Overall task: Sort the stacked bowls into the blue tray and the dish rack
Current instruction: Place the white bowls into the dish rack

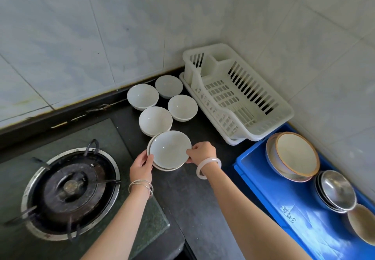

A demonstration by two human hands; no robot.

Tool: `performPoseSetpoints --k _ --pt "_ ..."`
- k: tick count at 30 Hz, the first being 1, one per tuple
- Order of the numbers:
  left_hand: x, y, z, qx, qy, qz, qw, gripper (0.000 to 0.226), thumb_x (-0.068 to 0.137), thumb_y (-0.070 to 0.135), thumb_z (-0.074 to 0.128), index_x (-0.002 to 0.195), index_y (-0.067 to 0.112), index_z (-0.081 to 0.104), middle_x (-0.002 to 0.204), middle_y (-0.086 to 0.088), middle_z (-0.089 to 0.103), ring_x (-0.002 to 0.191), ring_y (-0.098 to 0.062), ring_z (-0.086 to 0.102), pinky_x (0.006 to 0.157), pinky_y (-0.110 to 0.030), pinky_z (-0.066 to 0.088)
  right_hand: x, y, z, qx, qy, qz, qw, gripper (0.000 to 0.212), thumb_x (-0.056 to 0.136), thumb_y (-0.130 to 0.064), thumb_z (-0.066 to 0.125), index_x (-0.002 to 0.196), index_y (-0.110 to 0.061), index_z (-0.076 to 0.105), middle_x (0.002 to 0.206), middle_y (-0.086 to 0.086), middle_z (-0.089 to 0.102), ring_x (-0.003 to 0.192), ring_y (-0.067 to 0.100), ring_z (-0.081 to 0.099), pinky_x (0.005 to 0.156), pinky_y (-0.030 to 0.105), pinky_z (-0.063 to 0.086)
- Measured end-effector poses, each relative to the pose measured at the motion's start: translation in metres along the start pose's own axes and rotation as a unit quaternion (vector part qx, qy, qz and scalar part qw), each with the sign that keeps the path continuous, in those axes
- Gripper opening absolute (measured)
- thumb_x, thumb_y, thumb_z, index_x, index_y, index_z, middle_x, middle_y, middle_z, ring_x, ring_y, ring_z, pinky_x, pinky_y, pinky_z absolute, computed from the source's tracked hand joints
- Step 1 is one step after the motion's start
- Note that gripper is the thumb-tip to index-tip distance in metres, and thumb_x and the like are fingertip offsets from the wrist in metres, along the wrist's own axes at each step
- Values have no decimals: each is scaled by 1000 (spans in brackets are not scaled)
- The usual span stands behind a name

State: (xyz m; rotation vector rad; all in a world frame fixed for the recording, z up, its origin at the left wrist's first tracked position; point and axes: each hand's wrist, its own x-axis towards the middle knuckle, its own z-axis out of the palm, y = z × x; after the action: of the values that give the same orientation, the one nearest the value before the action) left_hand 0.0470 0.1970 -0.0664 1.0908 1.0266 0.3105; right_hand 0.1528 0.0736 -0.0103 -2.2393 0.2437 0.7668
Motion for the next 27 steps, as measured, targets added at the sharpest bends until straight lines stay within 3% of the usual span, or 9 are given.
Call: performPoseSetpoints --k 4,9,12,14,18,20,23,27 --pt "-1 -3 -1 31 -8 3 999 37 86 3 57 123 7 57 126 -16 60 121 -28 54 104 -46 43 0 -2 1 -18 -9 -1 1000 10 80 -13 59 71 -14 63 65 3 71 70 16 71 60 24 52" --pt "1 -3 -1 25 -10 -8 1000 41 86 -2 56 126 5 55 127 -16 59 121 -29 53 99 -41 45 9 -1 0 -29 -24 4 999 8 80 -14 59 72 -18 59 63 0 68 72 17 70 70 28 56" --pt "3 -2 -2 12 -20 -25 999 41 87 -2 55 127 4 53 128 -16 57 122 -30 52 96 -38 44 13 3 4 -42 -33 8 999 6 79 -16 61 83 -18 57 75 3 66 74 19 66 76 32 57" --pt "4 1 -1 -17 -26 -55 998 39 88 -2 53 126 3 52 127 -16 58 119 -30 53 97 -37 44 16 5 5 -37 -45 15 998 20 79 -16 62 98 -17 55 88 5 65 80 21 64 78 35 57" --pt "6 7 0 -50 -39 -104 993 36 89 0 50 123 9 54 116 -11 59 106 -28 56 90 -35 45 17 8 4 91 -155 70 981 39 86 -12 57 124 -19 51 105 7 63 88 23 66 75 37 58" --pt "7 9 0 -55 -44 -120 990 38 89 0 49 124 12 53 115 -11 58 103 -31 58 87 -37 47 16 9 4 159 -195 86 964 41 88 -9 54 128 -19 51 106 7 64 89 26 68 75 38 59" --pt "7 11 1 -39 -35 -125 991 38 88 0 49 124 13 54 116 -12 59 101 -33 59 85 -39 48 18 14 6 181 -191 61 963 40 88 -5 53 127 -16 54 95 4 65 84 26 68 77 38 59" --pt "3 21 6 -9 -34 -113 993 38 87 0 48 123 11 54 112 -14 61 97 -33 61 81 -37 50 16 19 -2 211 -177 40 960 39 86 -5 57 124 -16 58 90 0 67 84 22 70 69 33 60"
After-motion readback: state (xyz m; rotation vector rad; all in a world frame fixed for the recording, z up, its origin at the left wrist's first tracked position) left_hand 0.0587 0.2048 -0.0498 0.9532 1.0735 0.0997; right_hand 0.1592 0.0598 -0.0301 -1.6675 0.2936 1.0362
